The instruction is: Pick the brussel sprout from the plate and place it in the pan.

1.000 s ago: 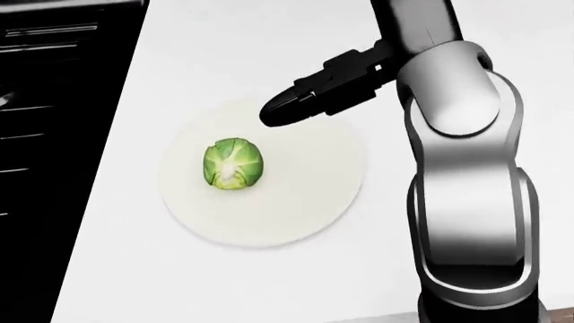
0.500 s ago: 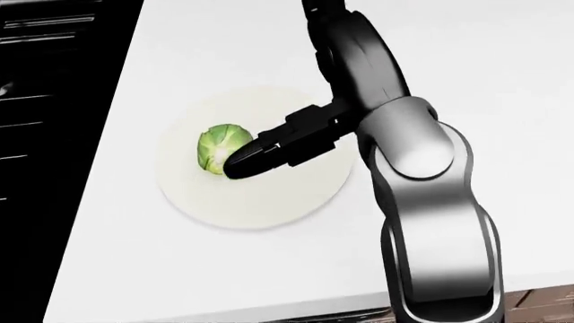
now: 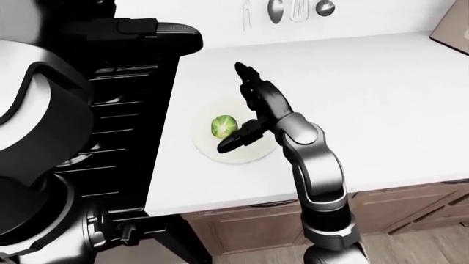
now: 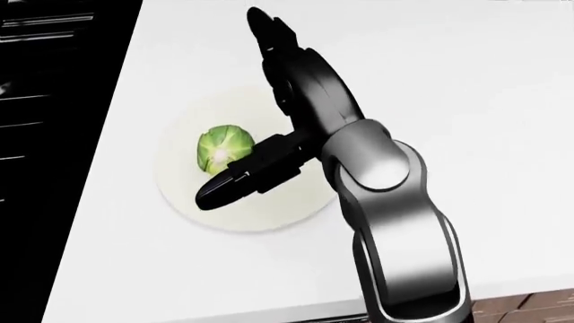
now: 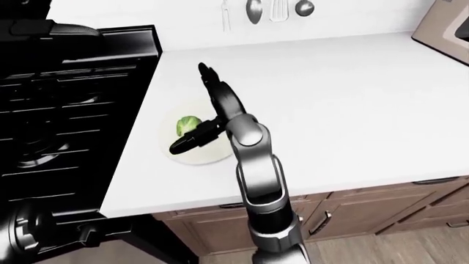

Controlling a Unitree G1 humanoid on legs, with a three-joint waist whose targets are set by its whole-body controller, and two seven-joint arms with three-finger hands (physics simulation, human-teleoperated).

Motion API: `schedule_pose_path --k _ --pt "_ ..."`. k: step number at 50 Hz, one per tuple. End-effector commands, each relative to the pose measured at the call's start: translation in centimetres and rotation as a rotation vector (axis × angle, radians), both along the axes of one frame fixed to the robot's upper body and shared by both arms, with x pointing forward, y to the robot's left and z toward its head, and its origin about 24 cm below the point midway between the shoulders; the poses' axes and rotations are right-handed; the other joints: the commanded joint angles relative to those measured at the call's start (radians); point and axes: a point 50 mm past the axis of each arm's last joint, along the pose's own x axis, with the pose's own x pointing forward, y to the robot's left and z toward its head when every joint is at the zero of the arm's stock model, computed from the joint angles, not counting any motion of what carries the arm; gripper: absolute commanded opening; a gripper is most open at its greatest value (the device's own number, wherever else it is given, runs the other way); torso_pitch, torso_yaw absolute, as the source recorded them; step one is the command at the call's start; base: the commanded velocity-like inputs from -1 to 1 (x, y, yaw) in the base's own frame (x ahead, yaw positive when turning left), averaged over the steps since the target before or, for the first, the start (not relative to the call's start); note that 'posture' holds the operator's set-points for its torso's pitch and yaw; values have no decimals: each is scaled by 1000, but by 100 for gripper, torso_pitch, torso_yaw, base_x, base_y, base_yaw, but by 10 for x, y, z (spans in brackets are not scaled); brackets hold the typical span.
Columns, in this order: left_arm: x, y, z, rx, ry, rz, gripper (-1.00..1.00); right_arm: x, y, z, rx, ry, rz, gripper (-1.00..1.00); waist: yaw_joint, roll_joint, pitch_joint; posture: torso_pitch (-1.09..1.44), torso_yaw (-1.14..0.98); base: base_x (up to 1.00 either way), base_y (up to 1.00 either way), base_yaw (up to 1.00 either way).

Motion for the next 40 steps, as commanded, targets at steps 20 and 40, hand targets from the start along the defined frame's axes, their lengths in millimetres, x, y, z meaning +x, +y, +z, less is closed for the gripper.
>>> schedule_pose_path --k 20,40 --pt "-7 2 10 -18 -62 7 100 5 0 7 78 -36 29 100 -2 2 -29 0 0 0 0 0" --pt "-8 2 11 -19 -64 7 100 -5 -1 -2 28 -30 20 100 -1 1 -27 0 0 0 0 0"
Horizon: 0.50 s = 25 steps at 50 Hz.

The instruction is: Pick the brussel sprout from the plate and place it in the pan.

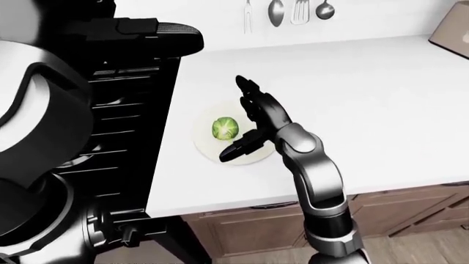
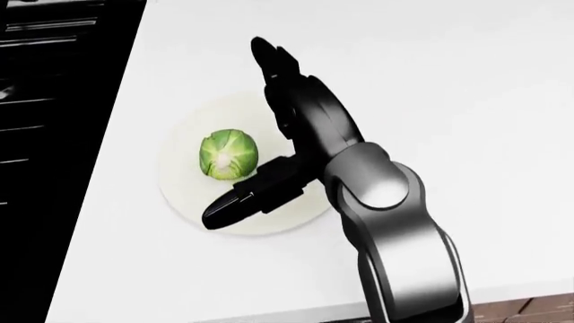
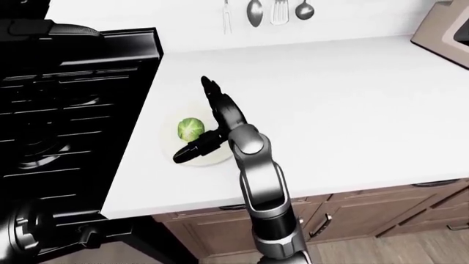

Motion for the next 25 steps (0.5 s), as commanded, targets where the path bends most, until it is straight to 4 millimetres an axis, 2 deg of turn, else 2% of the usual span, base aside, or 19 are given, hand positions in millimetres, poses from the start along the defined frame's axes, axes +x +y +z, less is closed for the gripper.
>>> schedule_pose_path --k 1,9,19,21,24,25 --pt "-6 3 10 -21 -59 8 100 -3 2 19 14 -95 11 100 0 4 -26 0 0 0 0 0" --pt "-6 2 10 -20 -58 6 100 -2 2 19 6 -100 4 100 0 5 -26 0 0 0 0 0" --pt "-7 2 10 -19 -59 6 100 -2 2 18 0 -105 3 90 0 6 -26 0 0 0 0 0" --pt "-6 2 10 -19 -59 6 100 -2 2 18 0 -105 4 82 0 6 -26 0 0 0 0 0" --pt "-7 2 10 -19 -60 6 100 -2 2 19 0 -106 6 47 1 6 -26 0 0 0 0 0" --pt "-7 2 10 -19 -60 7 100 -2 2 18 0 -105 6 49 1 6 -27 0 0 0 0 0"
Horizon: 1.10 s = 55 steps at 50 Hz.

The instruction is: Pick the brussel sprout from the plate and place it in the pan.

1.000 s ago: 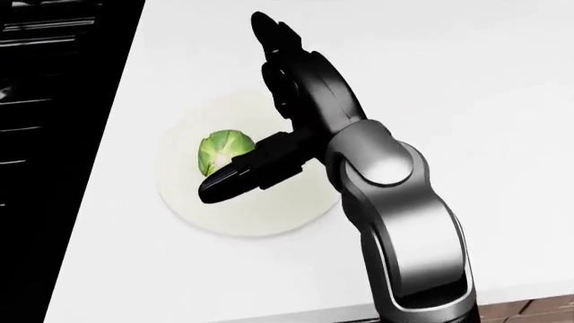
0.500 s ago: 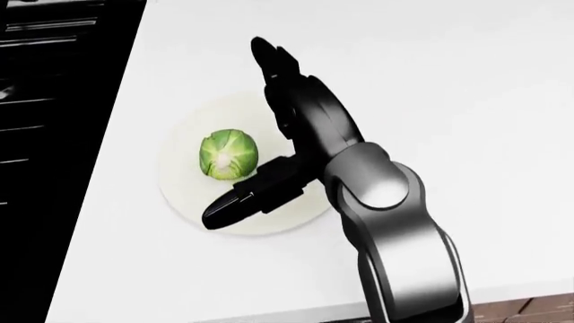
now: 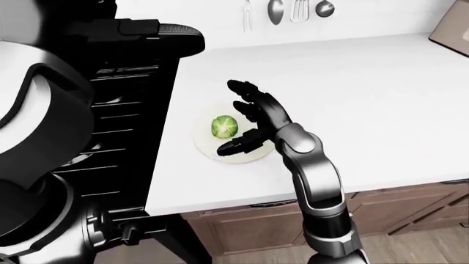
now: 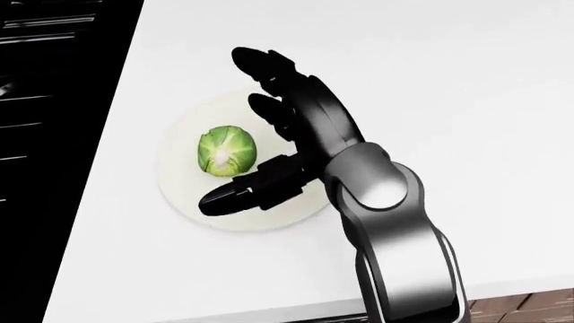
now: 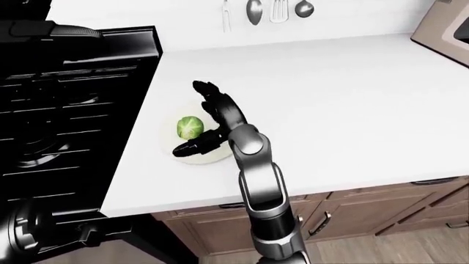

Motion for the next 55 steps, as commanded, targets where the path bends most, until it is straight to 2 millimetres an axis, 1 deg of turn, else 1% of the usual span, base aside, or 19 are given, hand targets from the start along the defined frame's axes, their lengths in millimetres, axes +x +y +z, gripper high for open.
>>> schedule_pose_path --k 1,11,13,14,17,19,21,30,36,43,44,45,47,55 --pt "-6 3 10 -22 -61 9 100 -3 3 19 18 -92 17 50 0 4 -27 0 0 0 0 0" --pt "-6 2 9 -20 -61 11 100 -3 3 19 17 -92 17 53 0 4 -27 0 0 0 0 0" --pt "-6 2 10 -20 -63 10 100 -3 3 18 16 -92 17 57 0 4 -27 0 0 0 0 0" --pt "-6 2 10 -20 -62 10 100 -3 3 19 16 -93 16 62 0 4 -27 0 0 0 0 0" --pt "-6 2 10 -20 -62 10 100 -3 2 19 14 -97 12 62 0 4 -27 0 0 0 0 0" --pt "-7 2 10 -20 -63 10 100 -2 1 20 1 -111 -3 62 -1 4 -27 0 0 0 0 0" --pt "-6 2 10 -20 -63 10 100 -1 0 20 -16 -120 -13 56 -1 4 -27 0 0 0 0 0" --pt "-6 1 9 -18 -62 8 100 0 0 19 -31 -134 -25 58 -1 4 -27 0 0 0 0 0" --pt "-6 1 9 -18 -61 7 100 2 0 17 -33 -131 -25 55 -2 4 -27 0 0 0 0 0" --pt "-6 1 9 -18 -62 5 100 3 -1 16 -37 -130 -26 50 -2 4 -27 0 0 0 0 0" --pt "-6 1 9 -18 -62 5 100 3 0 14 -39 -128 -25 44 -2 3 -27 0 0 0 0 0" --pt "-6 1 9 -18 -62 5 100 3 -1 14 -39 -127 -25 42 -2 4 -27 0 0 0 0 0" --pt "-6 0 9 -16 -62 4 100 3 -1 14 -39 -128 -27 46 -2 4 -27 0 0 0 0 0" --pt "-6 0 9 -16 -62 4 100 4 0 12 -44 -126 -26 45 -2 4 -27 0 0 0 0 0"
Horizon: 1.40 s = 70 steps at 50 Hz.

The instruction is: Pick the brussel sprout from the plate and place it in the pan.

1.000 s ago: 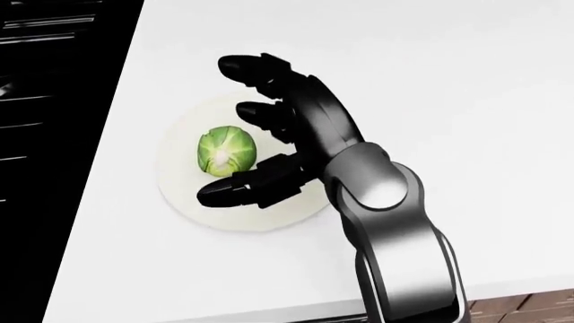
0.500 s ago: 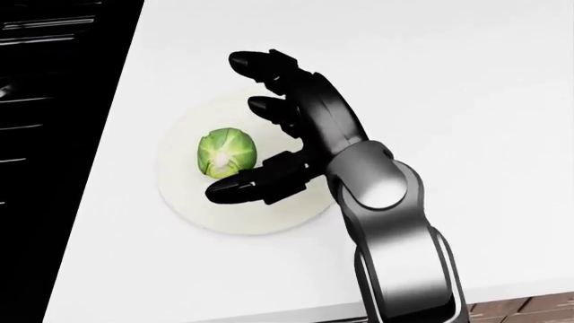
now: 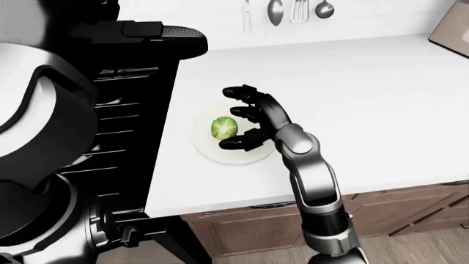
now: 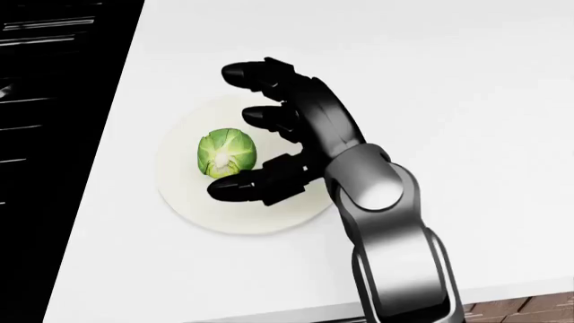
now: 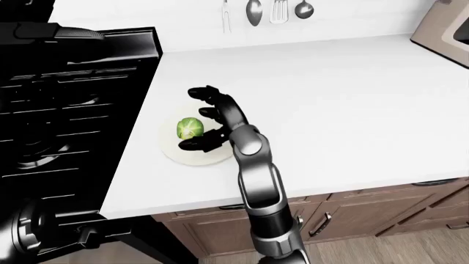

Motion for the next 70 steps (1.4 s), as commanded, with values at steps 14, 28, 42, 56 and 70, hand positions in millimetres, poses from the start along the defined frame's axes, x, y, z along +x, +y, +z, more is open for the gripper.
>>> schedule_pose_path --k 14,28,42,56,70 --pt "-7 2 10 -19 -62 6 100 -2 4 14 -4 -90 12 46 0 4 -26 0 0 0 0 0" --pt "-7 2 10 -18 -64 6 100 -1 4 14 -5 -89 14 40 0 4 -26 0 0 0 0 0" --pt "-8 0 11 -17 -67 2 100 2 4 13 -10 -90 13 41 0 4 -26 0 0 0 0 0" --pt "-8 -1 10 -14 -68 0 100 6 8 11 -14 -93 24 40 0 4 -27 0 0 0 0 0" --pt "-8 -2 10 -13 -71 -3 100 10 10 8 -17 -88 29 31 -1 4 -28 0 0 0 0 0"
